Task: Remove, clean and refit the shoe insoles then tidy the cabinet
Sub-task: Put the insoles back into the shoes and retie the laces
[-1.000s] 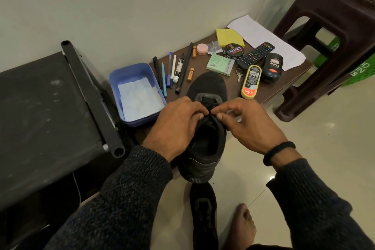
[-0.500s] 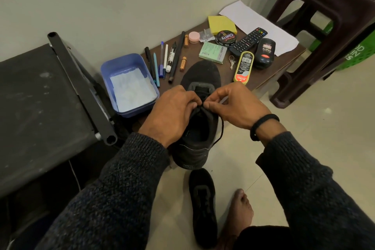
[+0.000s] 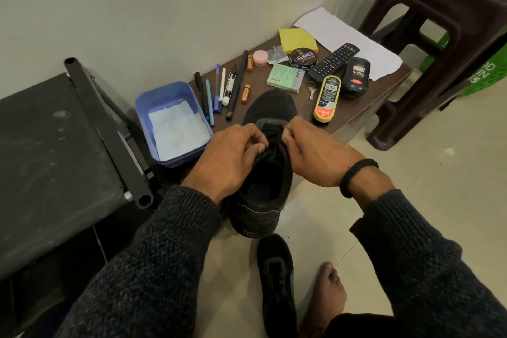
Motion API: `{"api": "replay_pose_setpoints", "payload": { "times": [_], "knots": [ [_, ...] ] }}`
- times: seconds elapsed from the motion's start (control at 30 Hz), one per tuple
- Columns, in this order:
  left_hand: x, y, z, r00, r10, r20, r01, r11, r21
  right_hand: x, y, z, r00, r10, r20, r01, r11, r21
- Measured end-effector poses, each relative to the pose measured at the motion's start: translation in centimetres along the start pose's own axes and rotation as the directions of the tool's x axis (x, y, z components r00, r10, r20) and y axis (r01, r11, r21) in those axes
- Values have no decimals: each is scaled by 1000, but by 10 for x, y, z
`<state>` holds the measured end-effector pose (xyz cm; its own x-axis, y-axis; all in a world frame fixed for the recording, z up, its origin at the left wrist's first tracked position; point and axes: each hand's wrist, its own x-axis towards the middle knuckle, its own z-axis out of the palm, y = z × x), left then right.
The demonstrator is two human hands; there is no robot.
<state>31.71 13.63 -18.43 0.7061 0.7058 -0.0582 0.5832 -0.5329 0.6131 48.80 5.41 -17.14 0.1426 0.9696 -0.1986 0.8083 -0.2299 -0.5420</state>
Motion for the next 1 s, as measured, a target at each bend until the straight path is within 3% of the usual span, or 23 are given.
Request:
{"api": "replay_pose_setpoints", "payload": {
  "times": [0.33,0.47,0.6,0.9,1.0],
  "knots": [
    [-5,2,3,997,49,-60,-50,998,-30,-2,6,-1,999,-35,-30,38,990,135],
    [-5,-2,0,996,26,-87,-31,998,-62,3,15,0,991,54,-123,-11,944,330],
    [-7,1,2,993,26,-119,-37,995,-93,4,20,1,985,-39,-171,77,971,227],
    [-6,-1,-1,993,4,-122,-25,984,-178,6,15,5,967,-44,-249,90,980,179],
    [-4,0,1,993,44,-110,-53,995,-84,6,19,1,971,-38,-235,79,983,167]
  ]
}}
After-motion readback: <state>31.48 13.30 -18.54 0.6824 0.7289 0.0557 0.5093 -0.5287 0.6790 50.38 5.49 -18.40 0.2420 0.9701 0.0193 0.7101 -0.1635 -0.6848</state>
